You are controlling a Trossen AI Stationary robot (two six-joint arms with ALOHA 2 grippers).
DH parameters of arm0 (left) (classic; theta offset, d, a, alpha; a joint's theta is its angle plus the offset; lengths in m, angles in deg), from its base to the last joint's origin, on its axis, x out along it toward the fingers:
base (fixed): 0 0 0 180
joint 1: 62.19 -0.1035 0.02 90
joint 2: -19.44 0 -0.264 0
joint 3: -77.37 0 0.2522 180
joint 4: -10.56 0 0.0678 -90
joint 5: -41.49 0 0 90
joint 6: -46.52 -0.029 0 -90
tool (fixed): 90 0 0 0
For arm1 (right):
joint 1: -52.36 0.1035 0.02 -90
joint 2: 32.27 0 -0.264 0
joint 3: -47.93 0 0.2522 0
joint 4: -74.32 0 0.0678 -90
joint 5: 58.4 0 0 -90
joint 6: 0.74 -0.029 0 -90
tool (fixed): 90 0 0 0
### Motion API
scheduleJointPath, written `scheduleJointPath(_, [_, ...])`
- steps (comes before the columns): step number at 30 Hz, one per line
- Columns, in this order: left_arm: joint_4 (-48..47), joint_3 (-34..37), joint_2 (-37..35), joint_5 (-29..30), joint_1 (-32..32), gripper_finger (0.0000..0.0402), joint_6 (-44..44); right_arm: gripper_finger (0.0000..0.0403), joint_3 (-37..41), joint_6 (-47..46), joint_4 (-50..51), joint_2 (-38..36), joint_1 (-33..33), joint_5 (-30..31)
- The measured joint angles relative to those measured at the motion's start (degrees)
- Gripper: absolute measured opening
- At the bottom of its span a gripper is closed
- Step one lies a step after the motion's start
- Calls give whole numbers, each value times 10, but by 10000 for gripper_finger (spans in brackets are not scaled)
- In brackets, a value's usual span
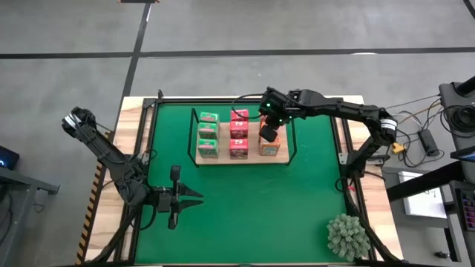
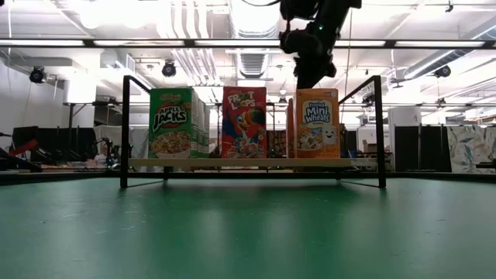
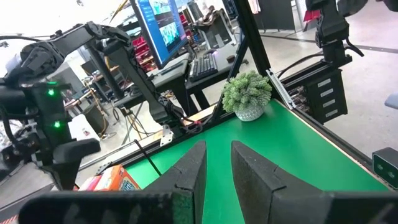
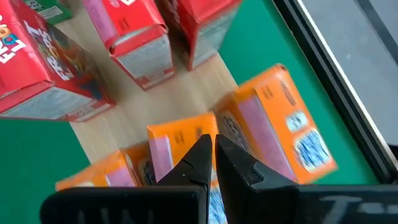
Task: Stack cereal on shelf
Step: Adjust the orange cereal boxes on the shelf
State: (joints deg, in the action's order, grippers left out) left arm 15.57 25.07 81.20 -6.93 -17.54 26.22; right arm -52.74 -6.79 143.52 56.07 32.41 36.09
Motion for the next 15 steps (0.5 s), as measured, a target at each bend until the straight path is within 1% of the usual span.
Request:
scheduleJointPath(7, [1, 0, 0, 0, 0, 56, 0, 13, 0, 14, -25, 26, 18, 1])
scheduleJointPath(15, [-1, 0, 0, 0, 0, 56, 0, 13, 0, 31, -15, 20, 29, -5])
